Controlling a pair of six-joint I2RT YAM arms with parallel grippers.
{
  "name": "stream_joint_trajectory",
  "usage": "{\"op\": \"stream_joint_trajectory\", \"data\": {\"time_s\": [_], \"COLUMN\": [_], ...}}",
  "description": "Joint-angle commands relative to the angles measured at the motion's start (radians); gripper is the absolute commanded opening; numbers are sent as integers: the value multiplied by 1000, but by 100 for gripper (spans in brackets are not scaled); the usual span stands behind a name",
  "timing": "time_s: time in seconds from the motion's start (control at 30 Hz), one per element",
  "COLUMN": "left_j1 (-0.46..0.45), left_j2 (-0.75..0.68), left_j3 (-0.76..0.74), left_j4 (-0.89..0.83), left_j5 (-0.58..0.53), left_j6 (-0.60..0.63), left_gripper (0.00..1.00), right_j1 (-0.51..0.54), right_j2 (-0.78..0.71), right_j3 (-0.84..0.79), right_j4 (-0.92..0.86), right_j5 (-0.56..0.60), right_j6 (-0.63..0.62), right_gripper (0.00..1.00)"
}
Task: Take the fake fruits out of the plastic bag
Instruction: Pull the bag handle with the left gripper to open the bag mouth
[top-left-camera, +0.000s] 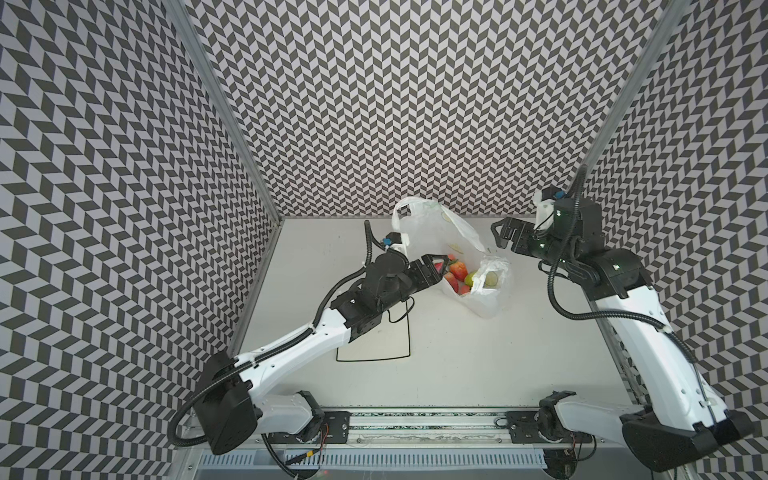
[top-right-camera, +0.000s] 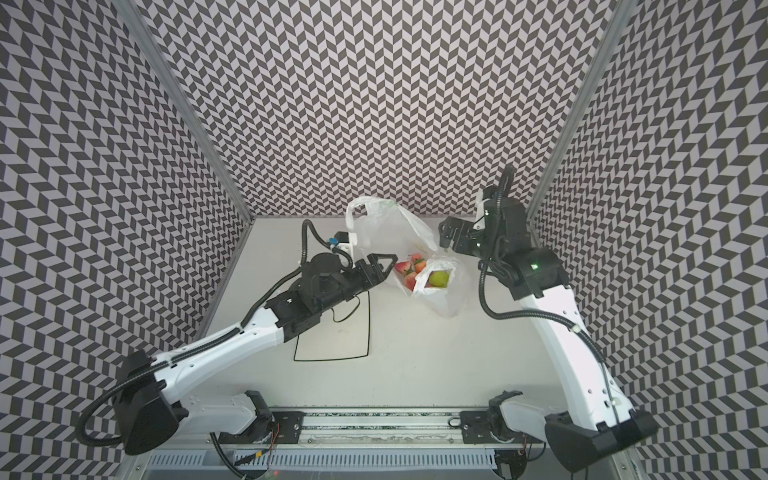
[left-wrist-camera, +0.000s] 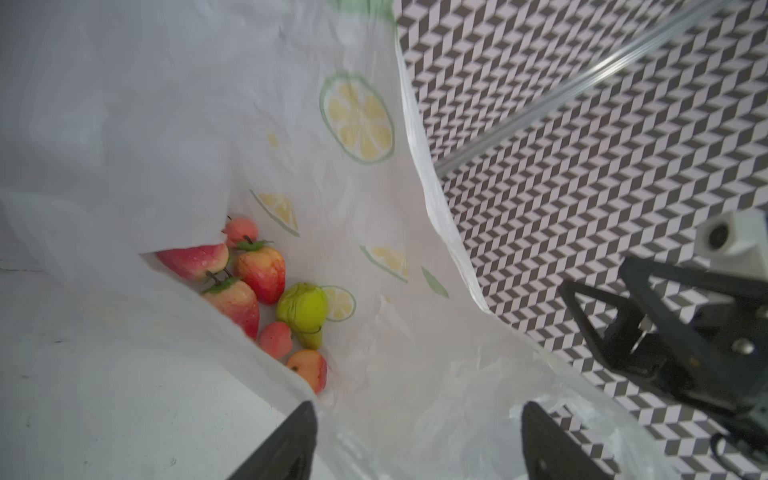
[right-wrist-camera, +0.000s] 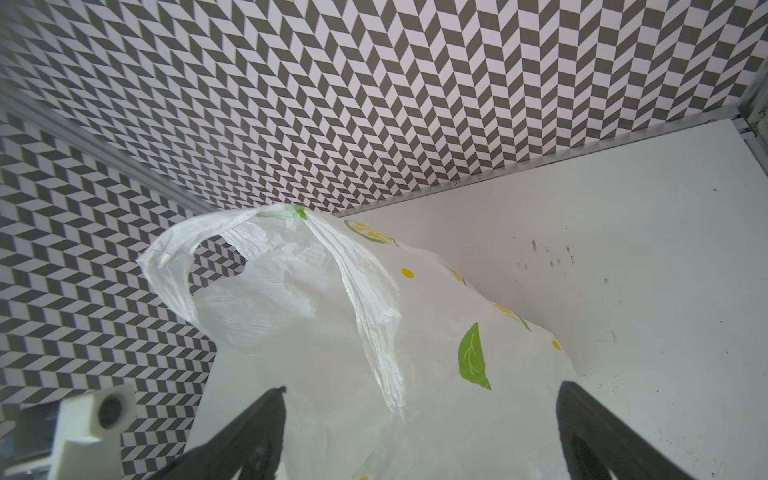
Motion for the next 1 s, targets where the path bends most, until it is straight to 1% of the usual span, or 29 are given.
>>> {"op": "stream_joint_trajectory", "data": {"time_s": [0.0, 0.03, 0.07, 0.1, 0.13, 0.23, 0.3, 0.37, 0.43, 0.5, 0.6, 0.67, 0.73, 0.8, 0.87, 0.97], "left_j1": [16, 38, 71, 118, 177, 311, 367, 424, 465, 482, 487, 487, 487, 487, 487, 488], "left_j2": [-72, -81, -86, -86, -79, -15, 29, 57, 84, 126, 184, 196, 208, 232, 263, 298], "left_j3": [57, 71, 88, 100, 124, 237, 314, 356, 371, 396, 436, 422, 421, 438, 463, 480], "left_j4": [-163, -189, -207, -210, -213, -294, -370, -409, -412, -419, -423, -365, -330, -337, -370, -390], "left_j5": [-242, -259, -253, -213, -141, 28, 85, 181, 297, 409, 558, 624, 644, 615, 581, 580], "left_j6": [205, 268, 327, 384, 454, 648, 746, 840, 901, 945, 962, 937, 928, 935, 955, 956], "left_gripper": [90, 93, 95, 96, 96, 98, 99, 100, 100, 100, 100, 100, 99, 92, 79, 56], "right_j1": [-4, -4, -3, -4, -4, -4, -4, -4, -4, -4, -4, -3, -4, -3, -3, 4], "right_j2": [-90, -109, -124, -133, -140, -141, -138, -142, -147, -150, -153, -158, -165, -166, -165, -167], "right_j3": [-46, -67, -86, -97, -105, -107, -101, -101, -108, -118, -121, -122, -125, -123, -118, -120], "right_j4": [5, 13, 21, 27, 33, 38, 34, 32, 39, 47, 46, 43, 41, 34, 15, -13], "right_j5": [-55, -48, -47, -48, -53, -73, -70, -59, -50, -49, -51, -47, -51, -73, -110, -182], "right_j6": [-13, -7, 0, 7, 14, 24, 23, 20, 23, 26, 28, 29, 32, 35, 43, 68], "right_gripper": [99, 99, 99, 99, 99, 99, 99, 99, 99, 99, 99, 99, 99, 99, 99, 100]}}
